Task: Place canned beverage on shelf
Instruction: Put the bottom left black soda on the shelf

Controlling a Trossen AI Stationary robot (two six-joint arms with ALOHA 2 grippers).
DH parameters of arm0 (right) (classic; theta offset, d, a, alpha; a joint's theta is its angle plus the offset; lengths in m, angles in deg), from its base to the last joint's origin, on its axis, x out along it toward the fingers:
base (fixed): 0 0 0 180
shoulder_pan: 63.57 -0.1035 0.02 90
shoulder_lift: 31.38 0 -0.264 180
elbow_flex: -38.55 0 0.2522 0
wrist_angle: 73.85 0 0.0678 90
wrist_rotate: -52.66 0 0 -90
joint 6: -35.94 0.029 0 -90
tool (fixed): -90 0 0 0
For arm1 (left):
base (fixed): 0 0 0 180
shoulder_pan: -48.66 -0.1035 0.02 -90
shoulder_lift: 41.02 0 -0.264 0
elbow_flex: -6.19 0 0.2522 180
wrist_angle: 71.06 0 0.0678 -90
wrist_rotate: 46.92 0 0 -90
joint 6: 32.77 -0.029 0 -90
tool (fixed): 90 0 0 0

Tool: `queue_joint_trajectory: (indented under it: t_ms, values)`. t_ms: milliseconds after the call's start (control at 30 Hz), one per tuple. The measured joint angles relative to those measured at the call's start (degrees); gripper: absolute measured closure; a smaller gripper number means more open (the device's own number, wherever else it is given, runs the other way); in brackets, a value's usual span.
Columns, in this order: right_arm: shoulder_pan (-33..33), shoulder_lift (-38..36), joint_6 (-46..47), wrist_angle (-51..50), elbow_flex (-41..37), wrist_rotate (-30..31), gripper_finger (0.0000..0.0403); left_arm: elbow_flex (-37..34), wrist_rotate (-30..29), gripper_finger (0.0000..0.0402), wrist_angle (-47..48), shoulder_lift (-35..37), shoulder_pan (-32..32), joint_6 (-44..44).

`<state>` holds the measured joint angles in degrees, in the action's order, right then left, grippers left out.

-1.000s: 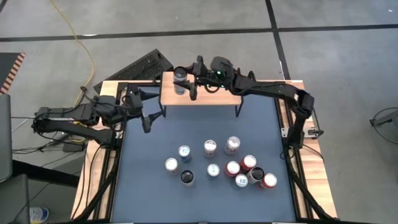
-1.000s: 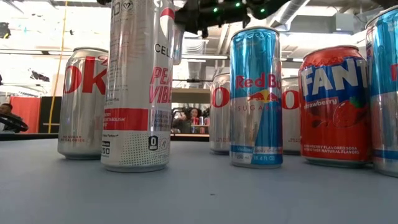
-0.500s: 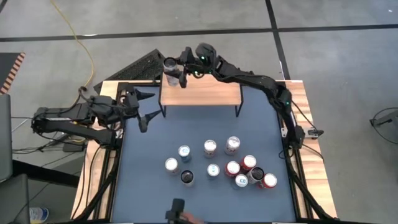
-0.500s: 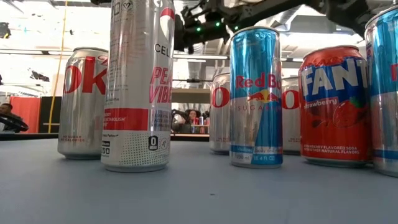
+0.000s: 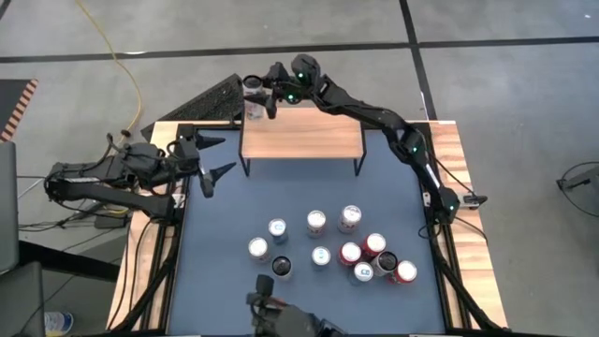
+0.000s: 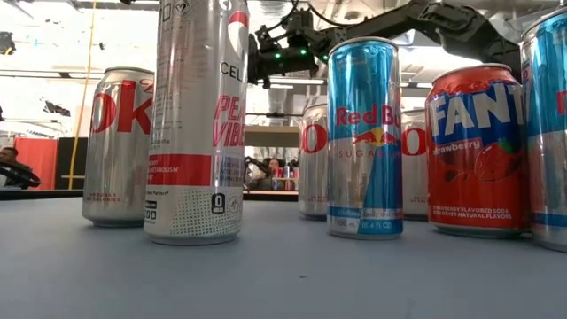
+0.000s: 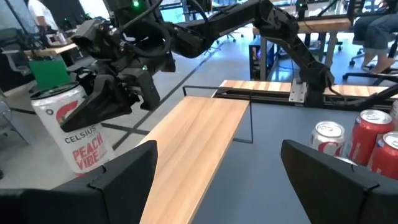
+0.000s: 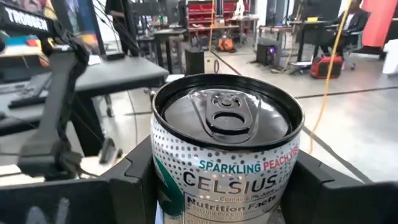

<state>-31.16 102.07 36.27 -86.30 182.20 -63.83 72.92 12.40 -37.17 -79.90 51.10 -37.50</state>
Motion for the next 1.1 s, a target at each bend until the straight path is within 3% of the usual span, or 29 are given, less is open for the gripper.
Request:
queue_joint_trajectory:
  t_ms: [300, 667, 1100]
  values:
    - [1.2, 0.1, -7.3, -4.3, -0.2, -4.1, 0.0176, 0.0, 0.0, 0.0069, 0.3, -0.1, 0.0, -0.1]
    - [1.9, 0.1, -9.4, -4.5, -0.2, -7.9, 0.0176, 0.0, 0.0, 0.0069, 0.2, -0.1, 0.0, -0.1]
    - [2.5, 3.7, -4.7, 4.1, -0.2, -9.8, 0.0176, 0.0, 0.0, 0.0069, 0.2, -0.1, 0.0, -0.7]
